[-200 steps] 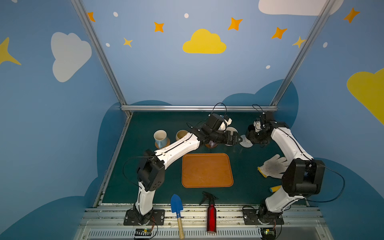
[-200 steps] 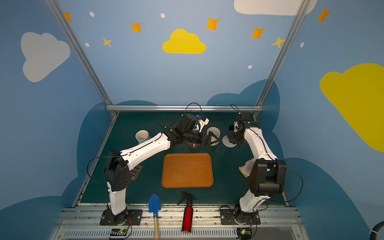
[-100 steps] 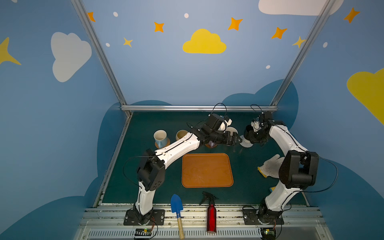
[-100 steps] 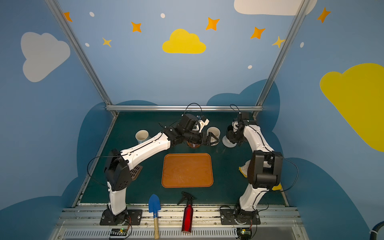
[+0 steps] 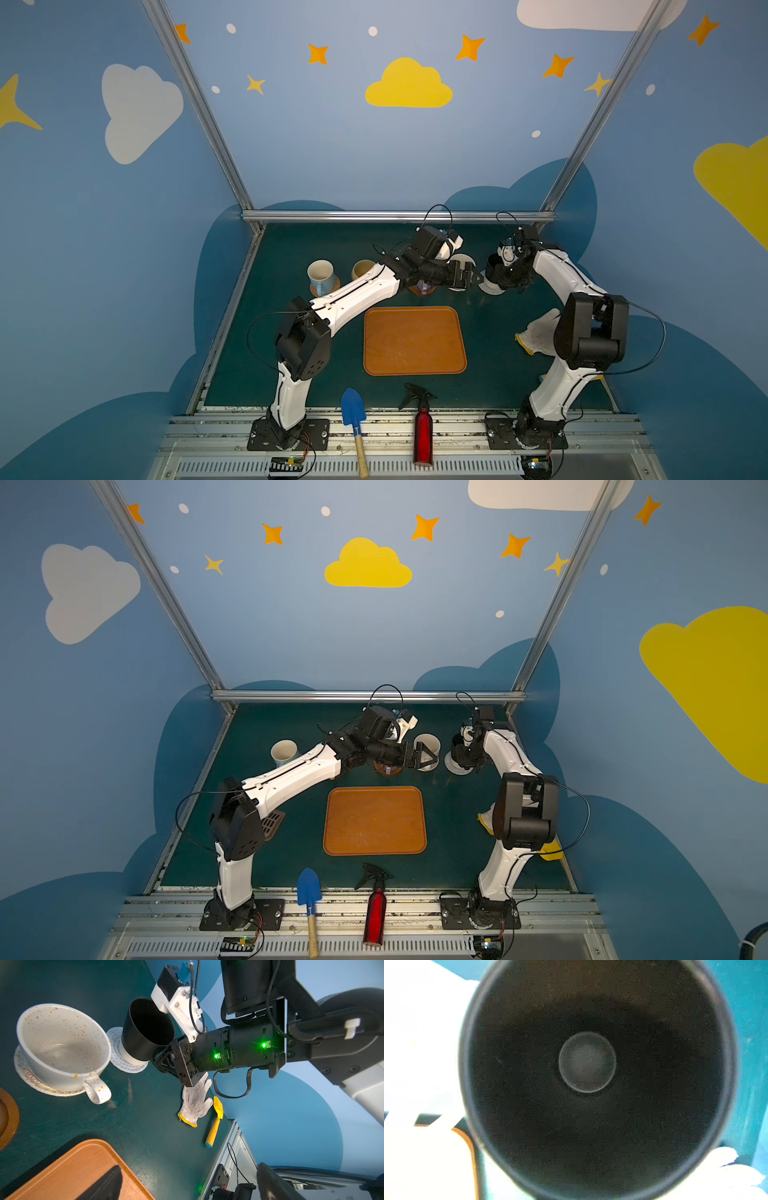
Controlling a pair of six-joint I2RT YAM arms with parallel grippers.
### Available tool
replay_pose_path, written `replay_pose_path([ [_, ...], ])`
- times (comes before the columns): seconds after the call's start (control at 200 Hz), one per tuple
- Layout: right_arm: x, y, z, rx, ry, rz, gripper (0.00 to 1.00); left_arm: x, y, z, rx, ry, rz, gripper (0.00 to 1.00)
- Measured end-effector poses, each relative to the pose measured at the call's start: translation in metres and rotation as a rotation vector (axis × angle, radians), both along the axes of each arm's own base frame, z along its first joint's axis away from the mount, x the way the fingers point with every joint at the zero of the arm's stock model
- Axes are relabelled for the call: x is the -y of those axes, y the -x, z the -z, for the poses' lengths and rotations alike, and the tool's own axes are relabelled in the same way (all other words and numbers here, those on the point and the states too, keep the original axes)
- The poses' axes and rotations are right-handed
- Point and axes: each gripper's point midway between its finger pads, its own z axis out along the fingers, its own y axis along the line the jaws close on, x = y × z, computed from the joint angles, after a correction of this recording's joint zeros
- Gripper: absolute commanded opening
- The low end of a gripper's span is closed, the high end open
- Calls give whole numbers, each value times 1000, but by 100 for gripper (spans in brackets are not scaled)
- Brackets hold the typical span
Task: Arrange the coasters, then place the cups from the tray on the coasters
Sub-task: 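Lower the black mug onto the white knit coaster with the right gripper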
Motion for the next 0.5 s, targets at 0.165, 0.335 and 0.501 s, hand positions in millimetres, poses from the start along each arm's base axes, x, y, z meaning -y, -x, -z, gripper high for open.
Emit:
replay_pose_path([
  [0.165, 1, -2, 0, 5, 4, 1, 0, 0, 0, 0, 1, 3, -1, 100],
  [0.335, 2, -4, 4, 5, 10, 4, 0, 0, 0, 3, -6, 4, -4, 100],
  [0.501, 4, -6, 12, -9, 17, 9, 0, 1, 0, 6, -14, 10, -8, 100],
])
